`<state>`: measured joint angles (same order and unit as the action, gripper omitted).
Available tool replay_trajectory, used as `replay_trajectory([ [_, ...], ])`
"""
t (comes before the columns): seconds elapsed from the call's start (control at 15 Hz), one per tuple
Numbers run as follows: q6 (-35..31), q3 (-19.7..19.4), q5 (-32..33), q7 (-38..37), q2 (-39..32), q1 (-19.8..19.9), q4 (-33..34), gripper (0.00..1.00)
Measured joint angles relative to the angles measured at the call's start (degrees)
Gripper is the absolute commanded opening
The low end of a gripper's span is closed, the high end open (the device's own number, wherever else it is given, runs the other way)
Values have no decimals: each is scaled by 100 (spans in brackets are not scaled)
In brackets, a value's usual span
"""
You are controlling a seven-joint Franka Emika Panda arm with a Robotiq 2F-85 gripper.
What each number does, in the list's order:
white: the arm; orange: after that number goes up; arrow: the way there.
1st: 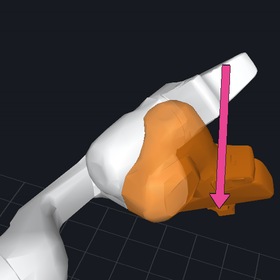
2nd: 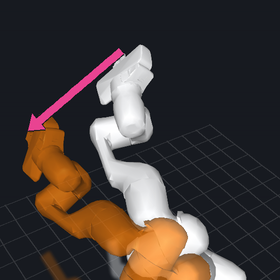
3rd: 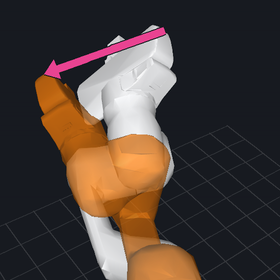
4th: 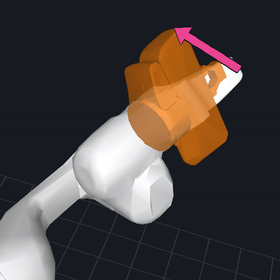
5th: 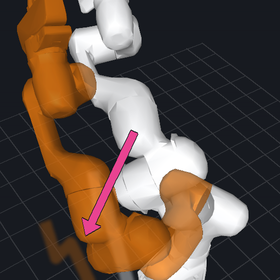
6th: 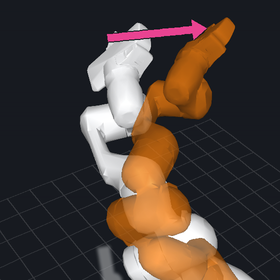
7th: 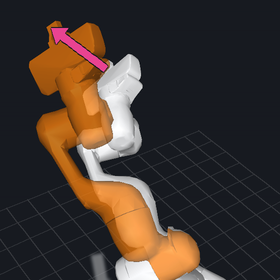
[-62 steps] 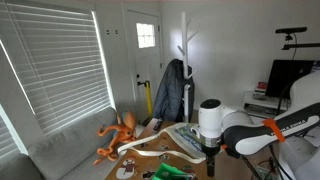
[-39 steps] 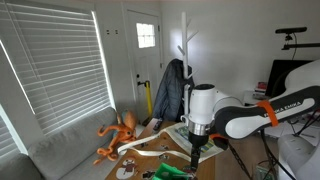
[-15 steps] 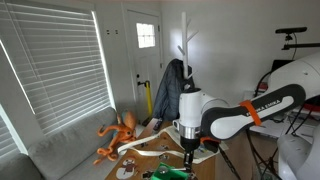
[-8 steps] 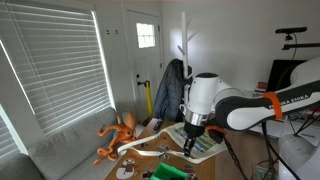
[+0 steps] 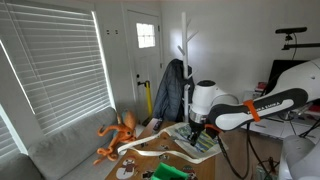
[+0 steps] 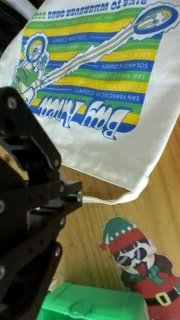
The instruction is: Pick up the silver spoon from the green lunch box and put it on the white tote bag
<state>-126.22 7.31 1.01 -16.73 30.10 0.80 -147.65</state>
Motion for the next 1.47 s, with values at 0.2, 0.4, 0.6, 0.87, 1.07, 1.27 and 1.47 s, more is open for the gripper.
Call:
replay_trajectory([
  [0.2, -261, 12, 39, -438, -82, 147, 5, 3],
  [0.4, -1119, -4, 91, -900, -474, 575, 125, 3],
  [0.6, -1876, 70, 361, -1588, -949, 942, 453, 3],
  [0.87, -2045, 245, 863, -2948, -1512, 1247, 1075, 11],
  [1.07, -1984, 274, 935, -3249, -1732, 1246, 1325, 3],
  [1.27, -1995, 153, 943, -3355, -1770, 1174, 1283, 3],
  [1.47, -2072, -46, 932, -3466, -1981, 1170, 1227, 3],
])
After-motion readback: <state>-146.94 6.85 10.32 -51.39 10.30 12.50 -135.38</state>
